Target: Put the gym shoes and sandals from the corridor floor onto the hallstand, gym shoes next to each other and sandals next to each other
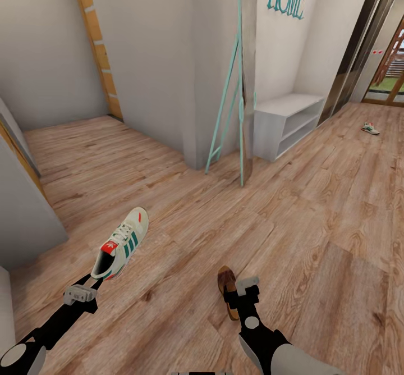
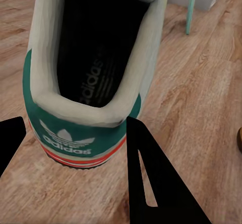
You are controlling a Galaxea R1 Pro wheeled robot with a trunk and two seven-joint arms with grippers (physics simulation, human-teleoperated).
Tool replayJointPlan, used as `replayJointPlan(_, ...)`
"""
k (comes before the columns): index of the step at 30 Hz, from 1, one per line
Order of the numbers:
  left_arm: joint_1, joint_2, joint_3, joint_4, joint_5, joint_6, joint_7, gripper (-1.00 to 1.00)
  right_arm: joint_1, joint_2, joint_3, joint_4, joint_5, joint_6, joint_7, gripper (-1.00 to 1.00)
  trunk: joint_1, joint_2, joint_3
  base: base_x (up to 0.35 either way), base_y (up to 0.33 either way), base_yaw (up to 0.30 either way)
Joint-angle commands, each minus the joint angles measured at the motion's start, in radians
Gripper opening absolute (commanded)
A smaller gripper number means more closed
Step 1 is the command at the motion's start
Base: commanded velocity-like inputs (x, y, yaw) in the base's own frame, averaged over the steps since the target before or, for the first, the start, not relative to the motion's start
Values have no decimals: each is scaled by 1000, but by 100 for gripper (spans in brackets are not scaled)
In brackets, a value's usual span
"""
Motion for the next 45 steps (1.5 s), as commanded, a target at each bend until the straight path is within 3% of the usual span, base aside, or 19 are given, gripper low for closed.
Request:
replayJointPlan(1,-1,0,1,1,7,1,-7,-100,-1,0,6,1,5,0,-9,100,0,0,-1,0,2,0)
replayJointPlan(32,-1,0,1,6,8,0,-7,-100,7,0,6,1,5,-1,-4,100,0,0,-1,1,45,0)
replayJointPlan(45,-1,-1,0,6,7,0,-7,-100,7,0,6,1,5,-1,-4,100,0,0,-1,138,0,0)
